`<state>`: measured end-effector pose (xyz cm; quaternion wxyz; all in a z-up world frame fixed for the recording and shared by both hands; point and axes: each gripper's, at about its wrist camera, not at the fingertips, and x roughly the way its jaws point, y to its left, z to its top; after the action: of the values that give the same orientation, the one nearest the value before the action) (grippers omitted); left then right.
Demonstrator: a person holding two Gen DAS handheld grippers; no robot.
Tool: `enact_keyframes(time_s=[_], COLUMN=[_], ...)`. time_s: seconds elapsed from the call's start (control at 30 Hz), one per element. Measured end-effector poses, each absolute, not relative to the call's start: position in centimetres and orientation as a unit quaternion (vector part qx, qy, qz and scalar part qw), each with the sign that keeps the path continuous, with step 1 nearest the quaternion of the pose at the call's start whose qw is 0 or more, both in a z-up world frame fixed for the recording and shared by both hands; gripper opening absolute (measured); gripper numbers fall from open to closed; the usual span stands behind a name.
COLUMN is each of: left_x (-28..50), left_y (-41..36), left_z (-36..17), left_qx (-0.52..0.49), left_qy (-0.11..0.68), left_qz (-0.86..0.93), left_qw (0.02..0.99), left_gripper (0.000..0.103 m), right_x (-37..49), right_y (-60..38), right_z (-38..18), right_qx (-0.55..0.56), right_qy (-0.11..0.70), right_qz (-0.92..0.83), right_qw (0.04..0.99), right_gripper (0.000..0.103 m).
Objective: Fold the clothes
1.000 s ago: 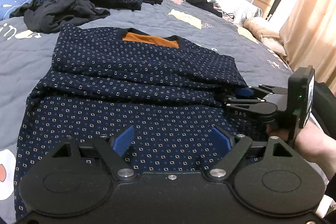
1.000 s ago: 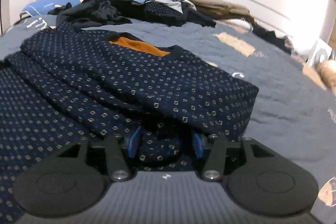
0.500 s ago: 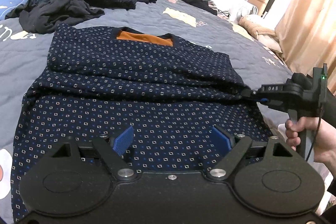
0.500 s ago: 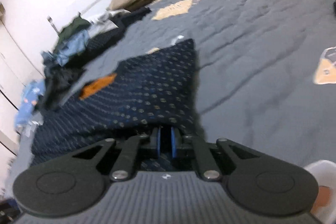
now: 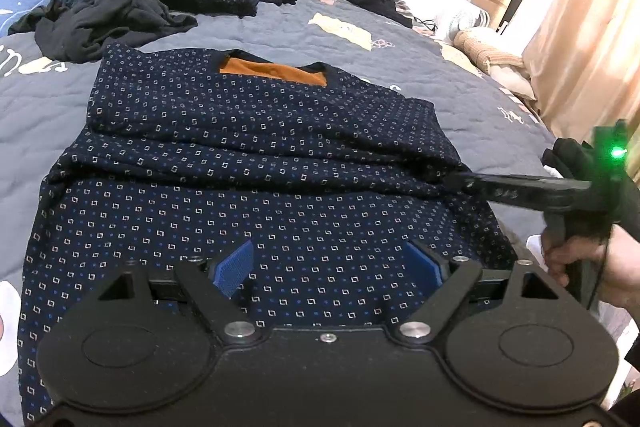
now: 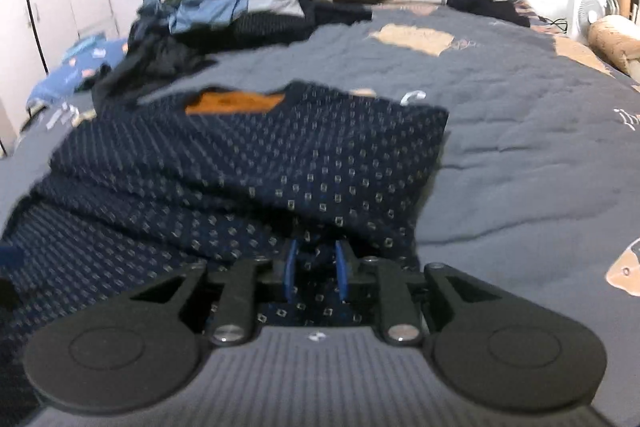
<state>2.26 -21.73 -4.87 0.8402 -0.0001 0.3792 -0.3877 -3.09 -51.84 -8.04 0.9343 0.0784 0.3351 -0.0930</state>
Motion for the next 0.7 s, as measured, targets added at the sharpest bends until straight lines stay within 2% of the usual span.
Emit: enact_keyframes(time_s=[0.2, 0.27, 0.37, 0.47, 0.6, 0.63, 0.67, 0.7], left_x=[2.5, 2.5, 2.3, 2.1, 2.0, 1.9, 1.9, 1.8], left_y=[-21.7, -21.8, -22.0, -22.0, -22.0, -22.0, -22.0, -22.0], left_z=[-5.1, -5.2, -5.3, -5.2, -5.2, -5.2, -5.1, -5.1], left_qx=[0.001, 0.003, 0.006, 0.007, 0.005, 0.005, 0.006, 0.007], left_qy=[0.382, 0.384, 0.385, 0.384, 0.385, 0.385, 0.384, 0.383], left_qz=[-0.386, -0.387, -0.390, -0.394, -0.394, -0.394, -0.395, -0.396], left_qw=[0.839, 0.838, 0.836, 0.835, 0.835, 0.835, 0.835, 0.835], left_gripper=[0.082, 0.082, 0.082, 0.082, 0.082, 0.082, 0.082, 0.082], right_x=[-2.0, -1.8, -1.0, -0.5, -0.4, -0.5, -0.5, -0.4], right_y=[-51.2, -50.2, -48.4, -47.3, -46.8, -46.9, -47.1, -47.5], right_z=[-7.8, -8.1, -9.0, -9.8, -10.7, -10.7, -10.7, -10.5], right_qx=[-0.013, -0.067, -0.150, -0.198, -0.232, -0.229, -0.223, -0.201], right_qy=[0.330, 0.329, 0.331, 0.333, 0.320, 0.315, 0.310, 0.309], right_qz=[-0.108, -0.097, -0.082, -0.076, -0.087, -0.094, -0.101, -0.109], right_qw=[0.938, 0.937, 0.928, 0.919, 0.914, 0.916, 0.919, 0.923], right_gripper=[0.034, 0.044, 0.051, 0.053, 0.051, 0.045, 0.032, 0.024])
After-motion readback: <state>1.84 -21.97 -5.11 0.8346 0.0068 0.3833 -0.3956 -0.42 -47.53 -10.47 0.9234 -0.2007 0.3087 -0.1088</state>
